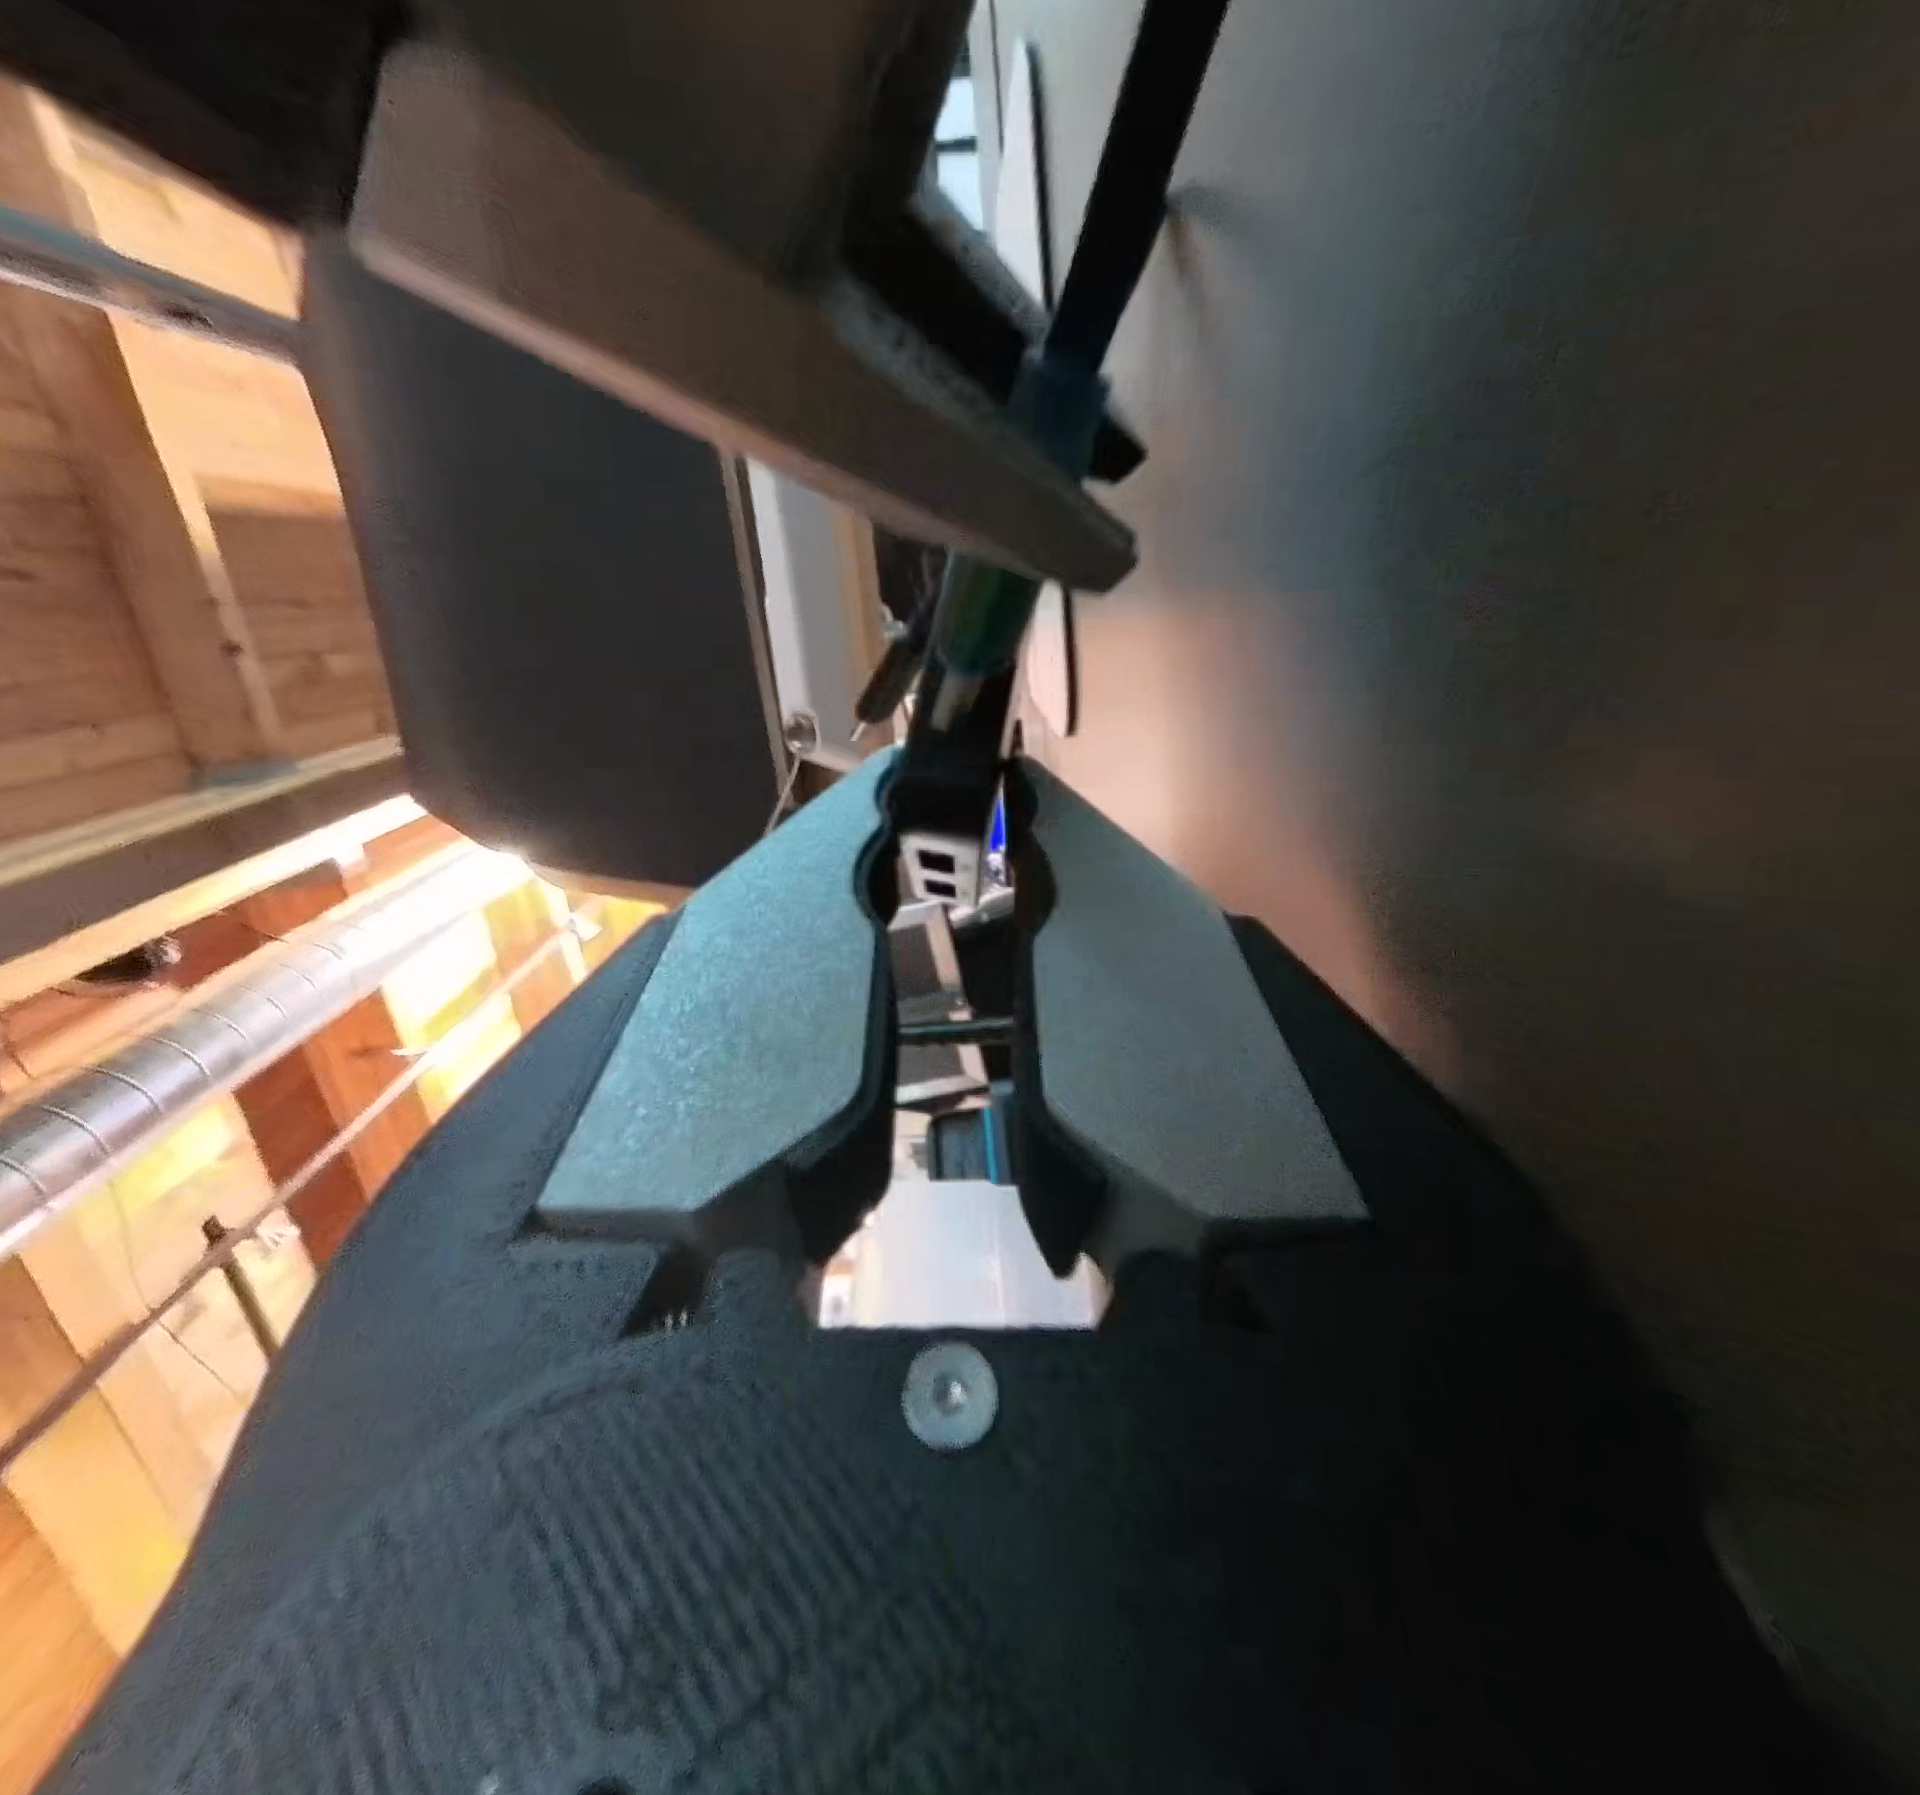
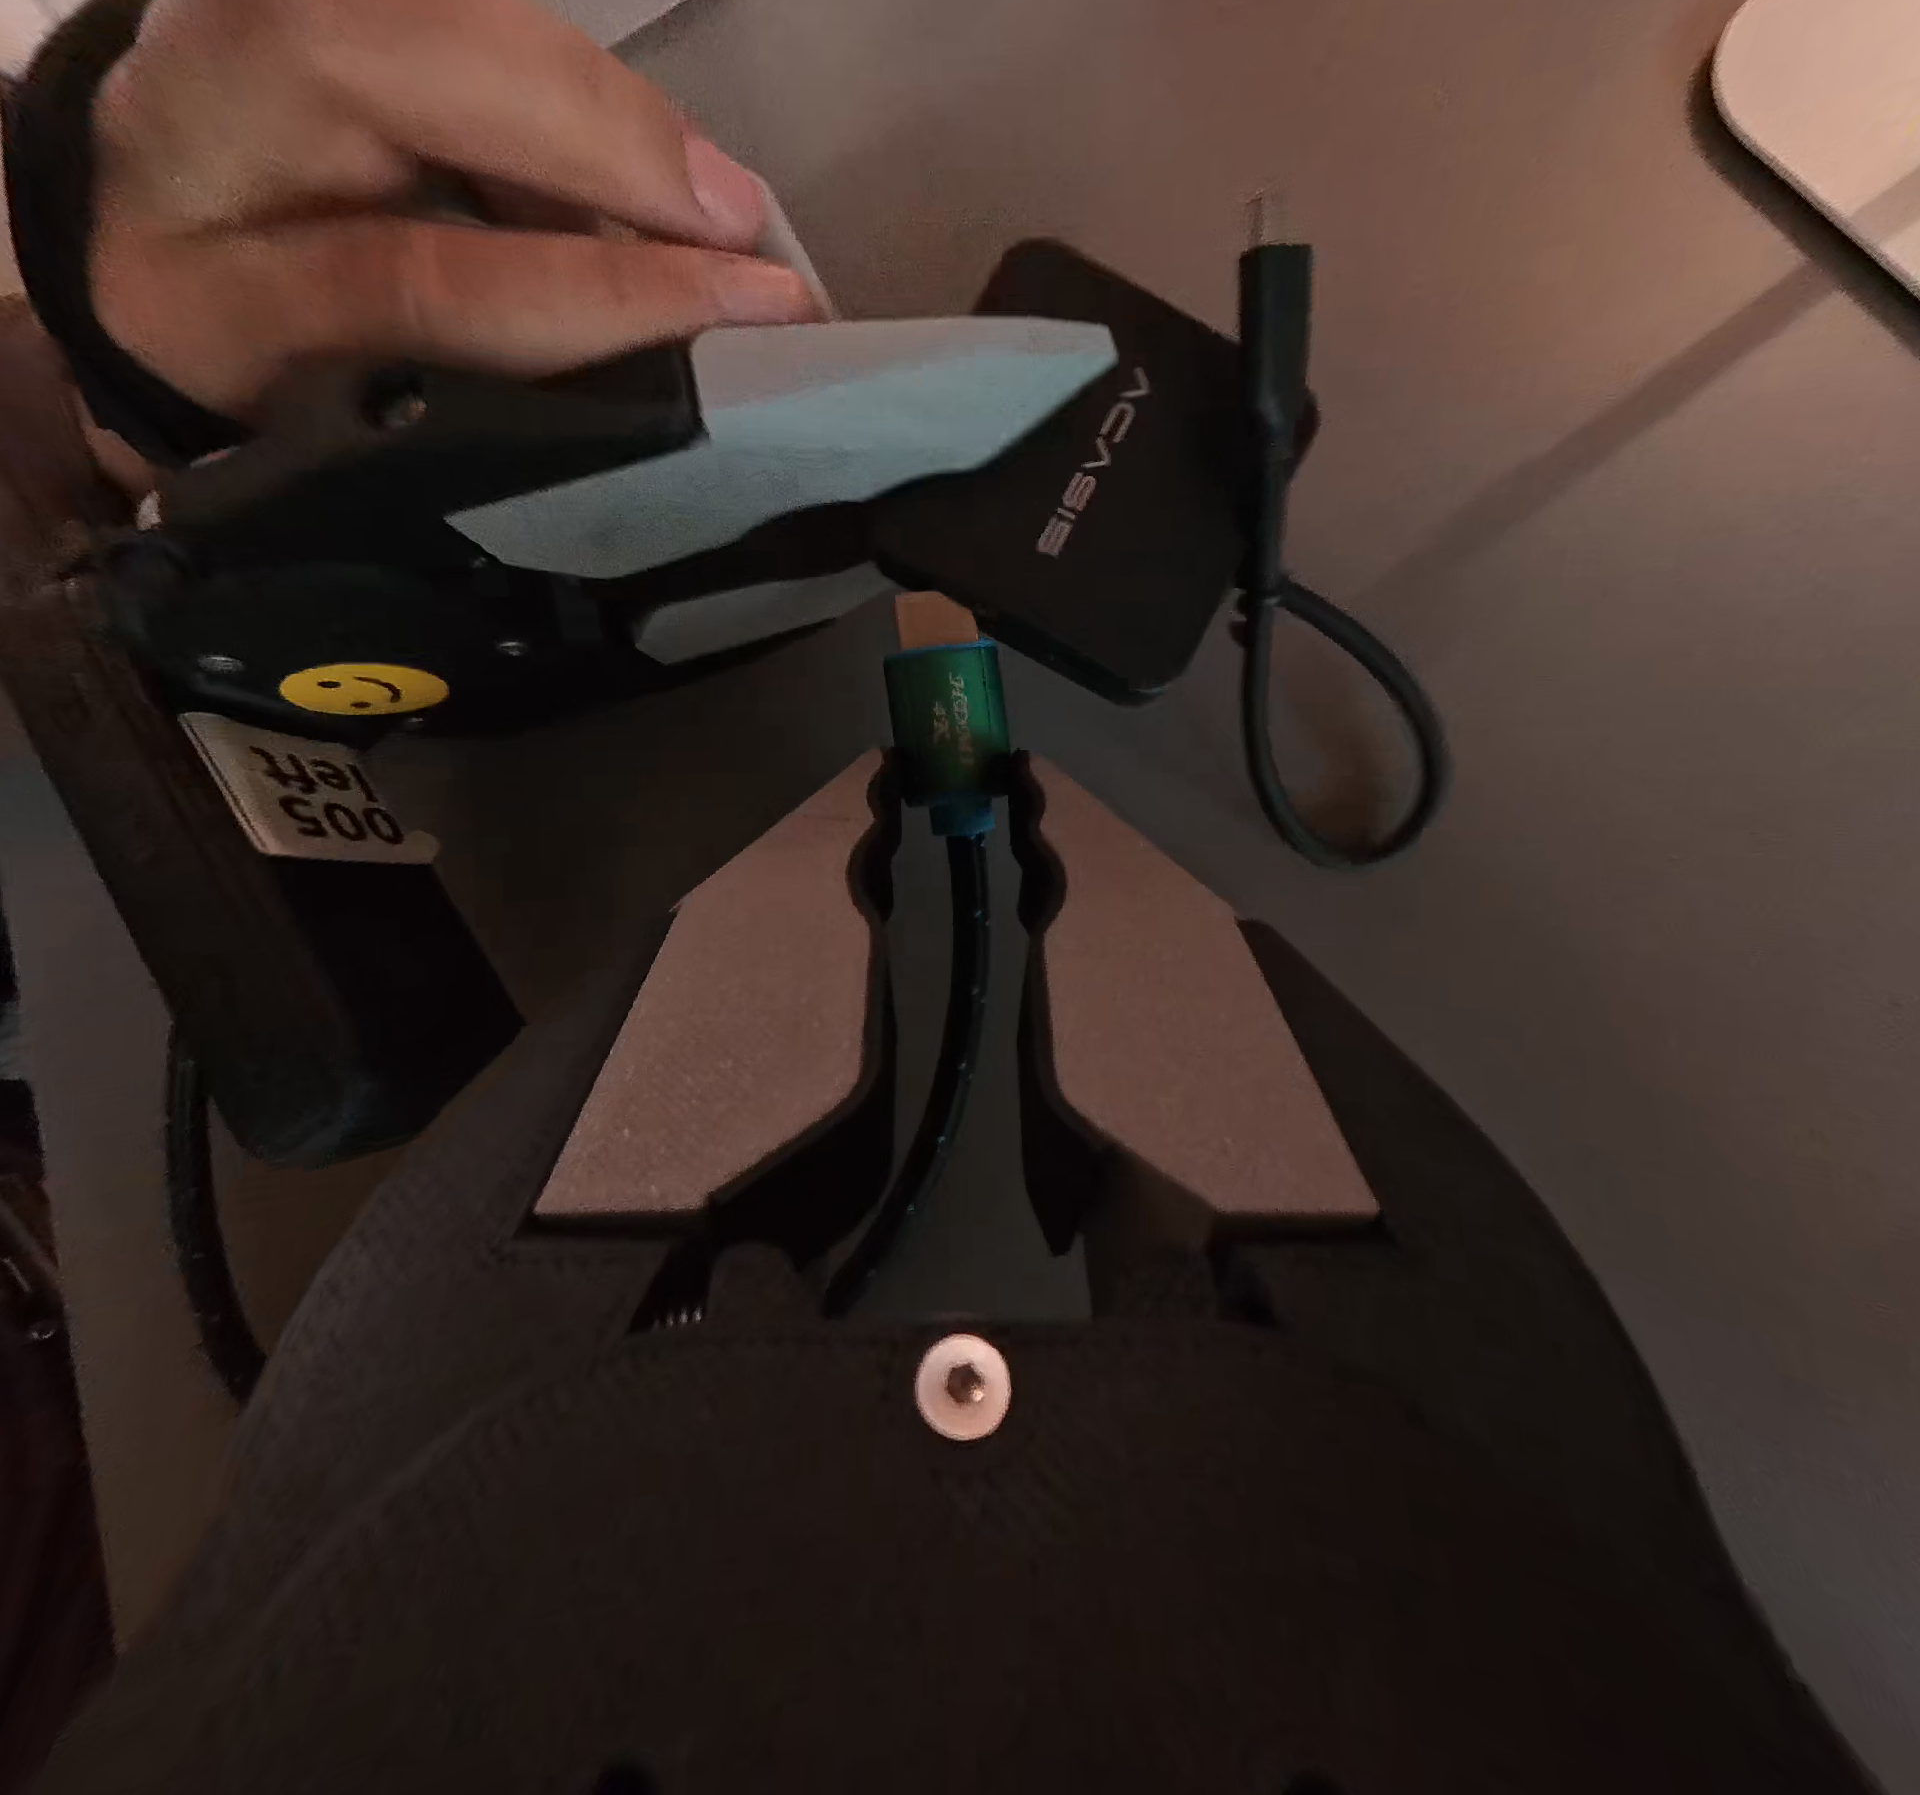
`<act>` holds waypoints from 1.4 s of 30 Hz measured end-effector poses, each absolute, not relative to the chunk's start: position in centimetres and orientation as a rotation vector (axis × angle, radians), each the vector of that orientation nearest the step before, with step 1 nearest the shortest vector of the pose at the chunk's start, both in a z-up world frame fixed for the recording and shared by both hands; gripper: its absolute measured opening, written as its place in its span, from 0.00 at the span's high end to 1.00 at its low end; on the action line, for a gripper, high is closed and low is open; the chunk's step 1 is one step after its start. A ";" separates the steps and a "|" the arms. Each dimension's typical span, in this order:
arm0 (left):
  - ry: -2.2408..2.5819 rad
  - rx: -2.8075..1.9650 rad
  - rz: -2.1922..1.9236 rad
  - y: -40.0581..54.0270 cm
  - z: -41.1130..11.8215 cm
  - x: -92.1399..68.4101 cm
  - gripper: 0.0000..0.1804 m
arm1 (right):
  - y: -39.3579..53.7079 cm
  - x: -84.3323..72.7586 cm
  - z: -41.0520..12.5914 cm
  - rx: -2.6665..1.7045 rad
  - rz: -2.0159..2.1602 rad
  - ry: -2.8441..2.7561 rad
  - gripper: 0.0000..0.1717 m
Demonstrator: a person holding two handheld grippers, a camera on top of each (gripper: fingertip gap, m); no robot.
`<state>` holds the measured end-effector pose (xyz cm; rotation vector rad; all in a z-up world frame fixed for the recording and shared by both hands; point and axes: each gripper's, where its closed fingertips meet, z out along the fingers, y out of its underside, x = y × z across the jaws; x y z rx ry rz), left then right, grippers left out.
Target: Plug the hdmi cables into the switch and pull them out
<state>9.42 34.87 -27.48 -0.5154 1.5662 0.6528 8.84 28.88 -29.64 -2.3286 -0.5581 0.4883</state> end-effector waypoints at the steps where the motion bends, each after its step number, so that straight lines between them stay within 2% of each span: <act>1: 1.581 -0.505 0.655 34.8 -27.6 9.5 0.93 | 28.8 8.8 -29.7 -2.334 0.487 -0.568 0.90; 9: 1.598 -0.448 0.757 34.3 -26.8 9.1 0.94 | 28.5 9.2 -29.7 -2.376 0.502 -0.499 0.90; 14: 1.591 -0.450 0.767 32.3 -26.6 9.9 0.94 | 29.1 11.9 -29.5 -2.375 0.360 -0.427 0.90; 21: 1.623 -0.550 0.619 32.9 -27.1 9.7 0.94 | 28.9 11.8 -30.1 -2.383 0.392 -0.472 0.90; 26: 1.570 -0.656 0.376 33.2 -25.7 9.0 0.94 | 28.8 12.2 -30.5 -2.379 0.241 -0.568 0.90; 32: 1.508 -0.717 0.298 34.3 -24.4 7.8 0.94 | 28.9 12.0 -29.6 -2.320 0.201 -0.619 0.90; 37: 1.490 -0.710 0.304 34.5 -23.9 7.6 0.94 | 28.7 11.0 -28.6 -2.268 0.272 -0.648 0.90; 42: 1.484 -0.694 0.274 33.9 -23.6 7.6 0.94 | 28.2 9.6 -27.2 -2.186 0.526 -0.623 0.90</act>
